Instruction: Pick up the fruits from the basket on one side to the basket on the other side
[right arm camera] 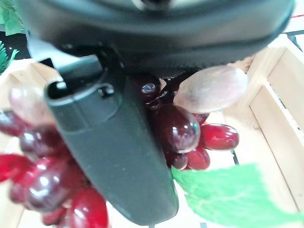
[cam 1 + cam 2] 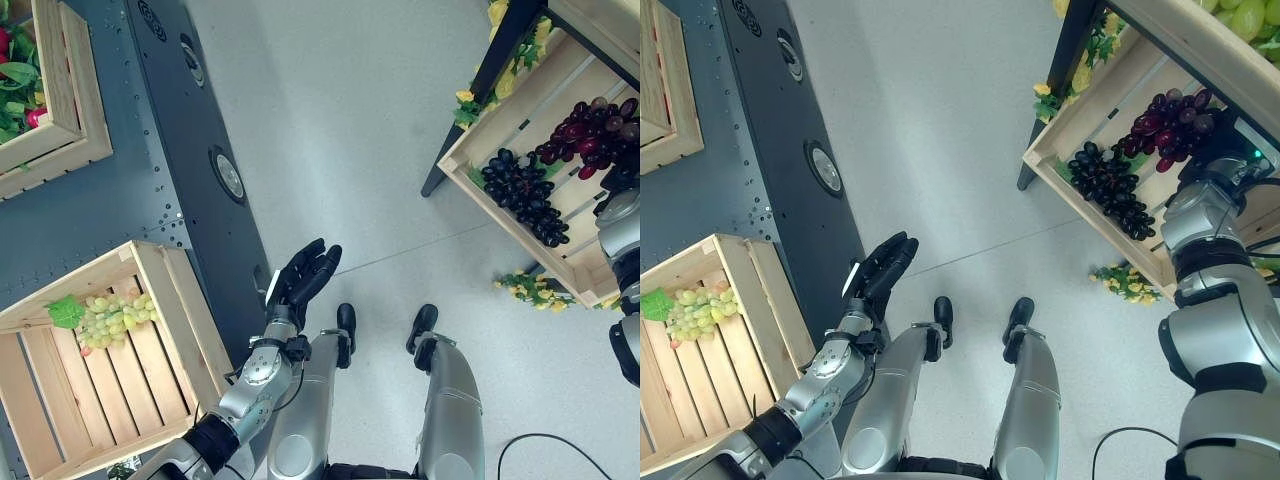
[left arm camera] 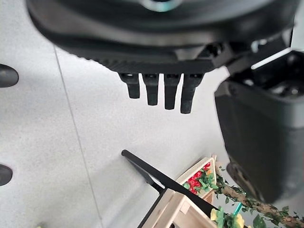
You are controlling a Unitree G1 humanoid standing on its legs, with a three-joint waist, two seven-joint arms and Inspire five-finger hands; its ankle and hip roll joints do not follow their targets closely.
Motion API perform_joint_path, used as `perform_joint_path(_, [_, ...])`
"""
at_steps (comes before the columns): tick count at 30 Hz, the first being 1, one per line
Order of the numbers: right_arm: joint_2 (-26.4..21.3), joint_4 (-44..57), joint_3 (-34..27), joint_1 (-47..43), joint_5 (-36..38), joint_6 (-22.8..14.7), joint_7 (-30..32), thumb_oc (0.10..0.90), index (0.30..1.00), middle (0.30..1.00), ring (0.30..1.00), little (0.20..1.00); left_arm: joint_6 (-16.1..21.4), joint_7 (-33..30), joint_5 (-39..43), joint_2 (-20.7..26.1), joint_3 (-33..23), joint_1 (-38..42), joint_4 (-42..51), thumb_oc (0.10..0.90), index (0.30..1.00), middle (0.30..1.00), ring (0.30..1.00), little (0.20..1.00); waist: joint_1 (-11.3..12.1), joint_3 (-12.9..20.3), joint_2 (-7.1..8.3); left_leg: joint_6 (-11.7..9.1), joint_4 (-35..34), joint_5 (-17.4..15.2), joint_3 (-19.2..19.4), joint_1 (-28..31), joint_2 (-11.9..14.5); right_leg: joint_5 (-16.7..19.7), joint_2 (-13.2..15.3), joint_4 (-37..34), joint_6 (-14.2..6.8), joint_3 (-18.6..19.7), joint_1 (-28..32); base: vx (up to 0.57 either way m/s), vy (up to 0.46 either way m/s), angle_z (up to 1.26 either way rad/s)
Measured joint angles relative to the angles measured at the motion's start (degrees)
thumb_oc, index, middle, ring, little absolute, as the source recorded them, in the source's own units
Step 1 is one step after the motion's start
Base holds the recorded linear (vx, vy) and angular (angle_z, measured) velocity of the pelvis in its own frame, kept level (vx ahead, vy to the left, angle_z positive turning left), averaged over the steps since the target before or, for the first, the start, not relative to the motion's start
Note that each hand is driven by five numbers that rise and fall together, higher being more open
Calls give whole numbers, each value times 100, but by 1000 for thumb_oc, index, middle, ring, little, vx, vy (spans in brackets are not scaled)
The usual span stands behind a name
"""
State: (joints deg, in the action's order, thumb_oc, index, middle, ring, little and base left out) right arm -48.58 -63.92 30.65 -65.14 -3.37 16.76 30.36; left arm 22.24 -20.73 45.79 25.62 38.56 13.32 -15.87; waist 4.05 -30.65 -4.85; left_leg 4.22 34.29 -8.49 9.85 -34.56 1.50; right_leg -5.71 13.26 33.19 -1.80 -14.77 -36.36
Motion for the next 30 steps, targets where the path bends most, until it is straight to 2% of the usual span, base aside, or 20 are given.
perform_joint_path(4, [6, -4, -28, 9, 145, -165, -4, 800, 900, 900, 900, 900, 0, 0, 0, -2, -3, -1, 3, 800, 900, 900, 900, 900, 4, 0, -1, 1, -5, -1, 0, 1, -1, 17, 1, 0, -27, -4, -1, 0, 0, 0])
perform_joint_path(7, [1, 448, -19, 19, -100, -276, 351, 800, 900, 900, 900, 900, 0, 1, 0, 0, -13, 6, 5, 800, 900, 900, 900, 900, -41, 0, -1, 2, -1, -2, 8, 3, 0, 16, 1, 8, -28, 3, -8, 0, 0, 0])
perform_joint_path(9, [-46, 800, -67, 37, 5, 9, -194, 800, 900, 900, 900, 900, 3, 86, 0, -15, -73, 12, 7, 800, 900, 900, 900, 900, -58, 2, 4, -2, 4, 1, -11, 2, 6, 15, -18, 11, -23, 12, -4, 0, 0, 0])
perform_joint_path(10, [-8, 982, 7, 103, 380, 171, -84, 800, 900, 900, 900, 900, 5, 78, -3, -53, -101, 9, 6, 800, 900, 900, 900, 900, -32, 2, 4, -6, 4, 2, -10, 2, 6, -4, -35, 12, 8, 41, -12, 0, 0, 0])
perform_joint_path(11, [23, 1088, -7, 225, 395, 196, 83, 800, 900, 900, 900, 900, 3, 86, -13, -69, -120, 4, 6, 800, 900, 900, 900, 900, -25, 2, 4, -2, 7, -1, -10, 2, 12, -11, -35, 14, 18, 38, -11, 0, 0, 0])
perform_joint_path(13, [135, 1466, -250, 503, 590, 560, -464, 800, 900, 900, 900, 900, -10, 180, -1, -28, -246, 8, -3, 800, 900, 900, 900, 900, -24, 1, 5, 4, 54, -9, -4, -12, 27, -14, -36, 4, 23, 37, -23, -1, 11, -3])
perform_joint_path(14, [178, 1456, -165, 499, 847, 619, -377, 800, 900, 900, 900, 900, -9, 164, -3, -29, -278, 20, -3, 800, 900, 900, 900, 900, -18, 1, 5, 21, 66, -22, 8, -23, 30, -14, -40, 5, 23, 53, -39, 2, 9, -5])
perform_joint_path(15, [374, 1208, -253, 608, 821, 550, -175, 800, 900, 900, 900, 900, -24, 115, -5, -33, -300, 46, -8, 800, 900, 900, 900, 900, -32, 1, 5, 45, 75, -37, 13, -24, 31, -14, -35, 14, 21, 55, -36, -33, -6, -2])
perform_joint_path(17, [450, 1043, -332, 753, 922, 526, -317, 800, 900, 900, 900, 900, 99, 165, -10, -45, -286, 142, -113, 800, 900, 900, 900, 900, -43, 1, 7, 52, 134, -42, 2, -105, 32, 4, -51, 21, 1, 82, -94, 0, 0, 0])
perform_joint_path(18, [504, 984, -357, 803, 971, 473, -28, 800, 900, 900, 900, 900, 93, 153, -19, -69, -310, 252, -194, 800, 900, 900, 900, 900, -74, 2, 6, 73, 157, -53, 21, -173, 33, 17, -40, 23, -17, 81, -152, 0, 0, 0])
perform_joint_path(23, [669, 626, -574, 860, 1064, 174, 245, 800, 900, 900, 900, 900, 87, 77, -58, -218, -289, 294, -353, 800, 900, 900, 900, 900, -173, 0, 9, 107, 238, -78, 57, -210, 35, 58, -31, 40, -60, 116, -161, -7, -13, -3])
perform_joint_path(26, [707, 538, -825, 855, 1608, -334, 626, 800, 900, 900, 900, 900, 62, -85, -100, -366, -207, 428, -395, 800, 900, 900, 900, 900, -179, 0, 9, 119, 248, -85, 68, -211, 26, 71, -27, 25, -77, 134, -160, 0, 0, 0])
perform_joint_path(28, [777, 569, -1297, 828, 2525, -593, 670, 800, 900, 900, 900, 900, 58, -199, -109, -394, -167, 486, -391, 800, 900, 900, 900, 900, -174, 0, 9, 117, 244, -83, 72, -207, 25, 75, -28, 1, -75, 137, -158, 0, 0, 0])
perform_joint_path(30, [917, 447, -1497, 826, 2706, -830, 680, 800, 900, 900, 900, 900, 45, -260, -111, -407, -167, 507, -391, 800, 900, 900, 900, 900, -177, 0, 9, 116, 235, -83, 75, -192, 26, 74, -28, 3, -74, 138, -152, 0, 0, 0])
